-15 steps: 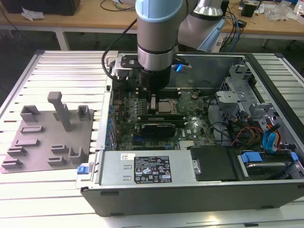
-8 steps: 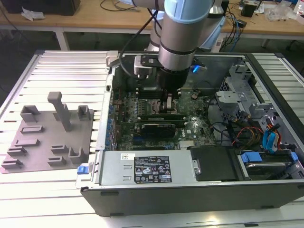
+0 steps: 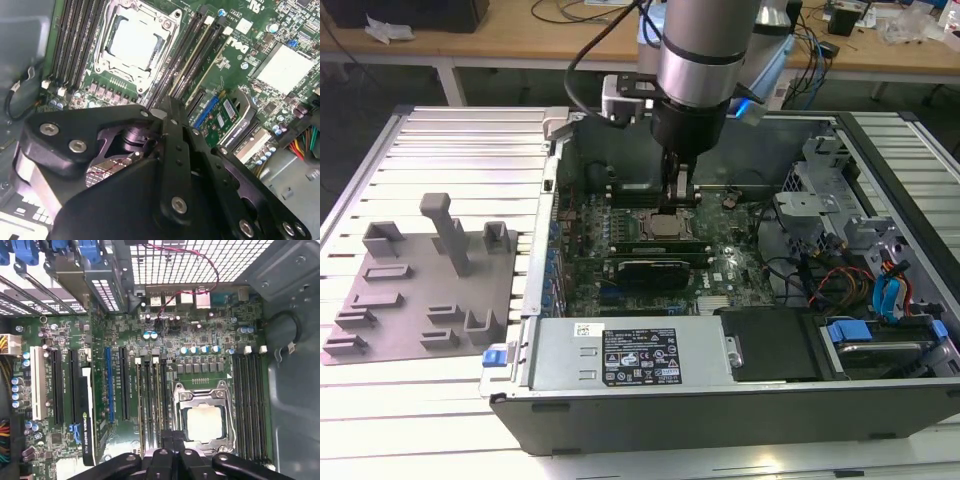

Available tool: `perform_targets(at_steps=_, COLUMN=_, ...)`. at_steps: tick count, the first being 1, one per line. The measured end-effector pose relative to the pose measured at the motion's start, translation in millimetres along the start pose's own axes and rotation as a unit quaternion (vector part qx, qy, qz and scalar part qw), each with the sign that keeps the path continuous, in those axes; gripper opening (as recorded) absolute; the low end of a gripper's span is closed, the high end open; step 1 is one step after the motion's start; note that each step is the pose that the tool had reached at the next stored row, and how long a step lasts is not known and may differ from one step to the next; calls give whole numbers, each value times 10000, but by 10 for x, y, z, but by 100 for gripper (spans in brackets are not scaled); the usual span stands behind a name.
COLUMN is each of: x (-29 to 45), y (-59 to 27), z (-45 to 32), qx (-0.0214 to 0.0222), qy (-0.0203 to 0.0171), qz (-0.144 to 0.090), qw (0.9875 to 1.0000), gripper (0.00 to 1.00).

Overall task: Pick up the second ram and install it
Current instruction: 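Press down the second ram until it locks into place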

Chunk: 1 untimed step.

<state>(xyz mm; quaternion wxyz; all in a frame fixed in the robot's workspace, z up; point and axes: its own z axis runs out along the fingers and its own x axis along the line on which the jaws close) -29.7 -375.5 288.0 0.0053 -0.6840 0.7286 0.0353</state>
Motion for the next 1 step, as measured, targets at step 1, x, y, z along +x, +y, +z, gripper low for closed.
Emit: perform_targets(at_steps=1, x=0, y=0, z=0, qx=0, qy=-1, qz=0, qw=10000, gripper=8)
